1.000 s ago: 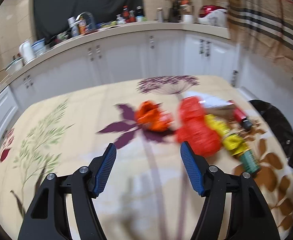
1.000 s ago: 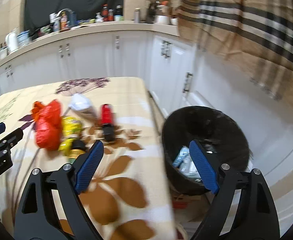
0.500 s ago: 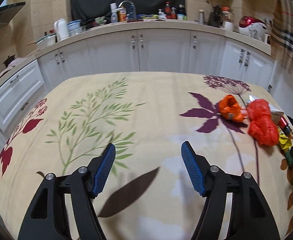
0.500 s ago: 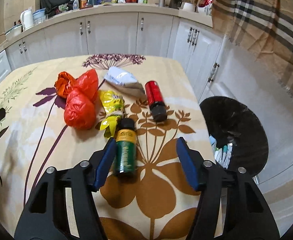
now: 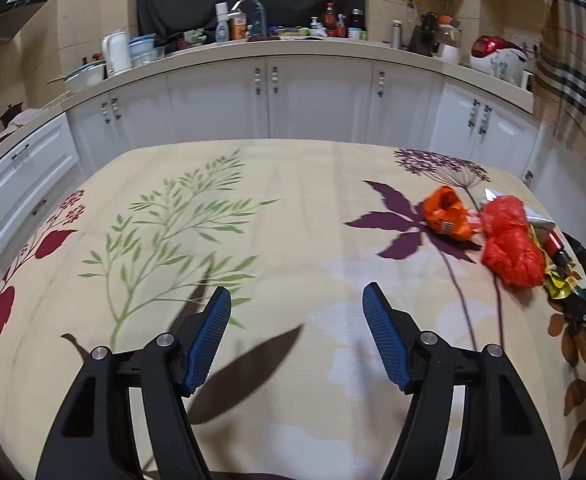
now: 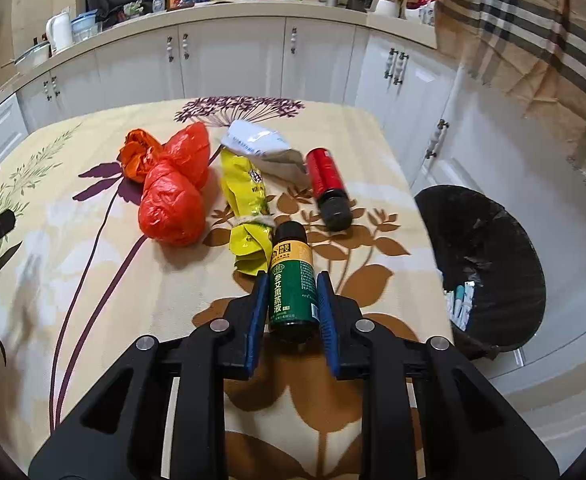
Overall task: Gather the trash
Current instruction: 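Hold the green bottle in the right gripper while the left gripper grasps the red plastic bag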
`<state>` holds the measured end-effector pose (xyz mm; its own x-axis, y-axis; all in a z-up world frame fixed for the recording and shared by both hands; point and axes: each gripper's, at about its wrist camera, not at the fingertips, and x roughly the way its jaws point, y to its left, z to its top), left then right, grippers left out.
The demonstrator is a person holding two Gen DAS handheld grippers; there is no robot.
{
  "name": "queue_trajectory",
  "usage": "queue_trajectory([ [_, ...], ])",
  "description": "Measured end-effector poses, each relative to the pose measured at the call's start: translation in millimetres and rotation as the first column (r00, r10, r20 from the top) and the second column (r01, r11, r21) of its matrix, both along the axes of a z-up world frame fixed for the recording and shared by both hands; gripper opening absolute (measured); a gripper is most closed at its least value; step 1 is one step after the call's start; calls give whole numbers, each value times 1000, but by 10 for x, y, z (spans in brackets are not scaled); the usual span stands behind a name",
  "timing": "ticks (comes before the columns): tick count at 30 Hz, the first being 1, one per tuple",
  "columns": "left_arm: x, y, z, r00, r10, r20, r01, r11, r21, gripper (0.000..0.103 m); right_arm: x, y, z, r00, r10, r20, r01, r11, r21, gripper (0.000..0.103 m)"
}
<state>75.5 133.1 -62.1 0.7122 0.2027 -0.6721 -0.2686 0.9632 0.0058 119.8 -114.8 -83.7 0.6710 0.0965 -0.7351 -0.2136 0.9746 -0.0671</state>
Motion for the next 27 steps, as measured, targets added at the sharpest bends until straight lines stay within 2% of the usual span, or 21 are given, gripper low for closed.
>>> queue_trajectory([
  [14,224,-556,38,994,-109,1,109,994,-11,67,45,-348,120,997,-61,56,58,997,51,23],
  [27,476,-1097,116,975,-221,10,221,975,-14,67,169,-560,161,993,-90,80,84,993,83,23],
])
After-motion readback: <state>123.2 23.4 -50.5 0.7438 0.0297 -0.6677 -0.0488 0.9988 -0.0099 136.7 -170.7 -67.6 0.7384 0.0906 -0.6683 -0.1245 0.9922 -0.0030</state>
